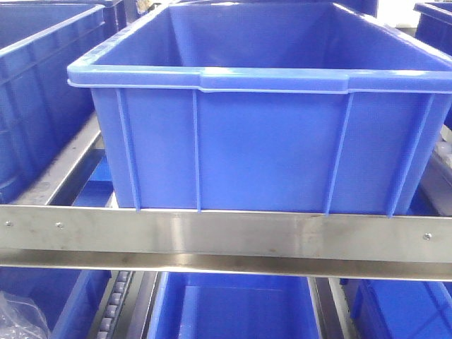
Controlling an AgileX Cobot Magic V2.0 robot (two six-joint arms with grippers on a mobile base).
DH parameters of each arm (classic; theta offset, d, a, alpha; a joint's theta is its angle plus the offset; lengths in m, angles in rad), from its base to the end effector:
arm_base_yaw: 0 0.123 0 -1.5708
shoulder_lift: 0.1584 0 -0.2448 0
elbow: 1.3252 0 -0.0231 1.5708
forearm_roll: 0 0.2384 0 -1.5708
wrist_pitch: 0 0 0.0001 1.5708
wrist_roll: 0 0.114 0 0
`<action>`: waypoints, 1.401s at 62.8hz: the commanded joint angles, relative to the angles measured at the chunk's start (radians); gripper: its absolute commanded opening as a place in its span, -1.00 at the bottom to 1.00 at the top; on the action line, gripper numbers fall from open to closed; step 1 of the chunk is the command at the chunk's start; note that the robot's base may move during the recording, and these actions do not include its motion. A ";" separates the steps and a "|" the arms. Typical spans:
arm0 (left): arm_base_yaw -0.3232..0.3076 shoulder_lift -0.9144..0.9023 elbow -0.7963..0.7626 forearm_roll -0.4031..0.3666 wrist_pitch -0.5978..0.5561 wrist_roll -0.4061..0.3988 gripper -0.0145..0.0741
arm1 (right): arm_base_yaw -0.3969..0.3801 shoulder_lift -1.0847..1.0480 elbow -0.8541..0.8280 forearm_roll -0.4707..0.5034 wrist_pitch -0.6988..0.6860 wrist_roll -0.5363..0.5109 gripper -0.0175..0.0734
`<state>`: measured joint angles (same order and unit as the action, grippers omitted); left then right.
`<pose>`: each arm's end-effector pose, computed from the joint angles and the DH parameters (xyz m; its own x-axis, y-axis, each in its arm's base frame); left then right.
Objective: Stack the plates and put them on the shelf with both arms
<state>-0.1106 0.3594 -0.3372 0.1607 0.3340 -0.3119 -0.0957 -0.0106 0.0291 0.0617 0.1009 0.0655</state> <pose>0.1334 -0.0088 0.2528 -0.2665 -0.1304 -0.9550 0.0177 0.9900 -0.1401 0.1076 -0.0096 0.1947 -0.0203 0.1291 -0.9914 0.0927 0.9876 0.1267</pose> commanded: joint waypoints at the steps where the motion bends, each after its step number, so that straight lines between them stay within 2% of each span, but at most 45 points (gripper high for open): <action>1: 0.004 -0.079 0.047 0.014 -0.183 -0.004 -0.47 | -0.008 -0.021 -0.017 -0.007 -0.090 -0.008 -0.49; 6: 0.004 -0.166 0.151 0.023 -0.293 -0.004 -0.47 | -0.008 -0.021 -0.017 -0.007 -0.090 -0.008 -0.49; 10: 0.004 -0.236 0.223 0.023 -0.334 -0.004 -0.47 | -0.008 -0.021 -0.017 -0.007 -0.090 -0.008 -0.49; 22: 0.004 -0.387 0.370 0.017 -0.351 -0.004 -0.47 | -0.008 -0.021 -0.017 -0.007 -0.090 -0.008 -0.49; 29: 0.004 -0.385 0.368 0.021 -0.311 -0.004 -0.47 | -0.008 -0.021 -0.017 -0.007 -0.088 -0.008 -0.49; 53: 0.002 -0.383 0.368 0.019 -0.311 -0.004 -0.47 | -0.008 -0.021 -0.017 -0.007 -0.087 -0.008 -0.49; 61: 0.002 -0.383 0.368 -0.008 -0.334 -0.004 -0.47 | -0.008 -0.021 -0.017 -0.007 -0.087 -0.008 -0.49; 66: 0.002 -0.383 0.368 -0.049 -0.334 0.049 -0.47 | -0.008 -0.021 -0.017 -0.007 -0.087 -0.008 -0.49; 67: 0.002 -0.383 0.368 -0.077 -0.334 0.095 -0.47 | -0.008 -0.021 -0.017 -0.007 -0.087 -0.008 -0.49; 72: 0.002 -0.383 0.368 -0.167 -0.334 0.198 -0.47 | -0.008 -0.021 -0.017 -0.007 -0.087 -0.008 -0.49; 88: 0.000 -0.383 0.368 -0.161 -0.365 0.198 -0.47 | -0.008 -0.021 -0.017 -0.007 -0.087 -0.008 -0.49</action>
<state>-0.1106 -0.0058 0.0100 0.0099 0.0716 -0.1194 -0.0957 -0.0106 0.0291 0.0617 0.1003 0.0655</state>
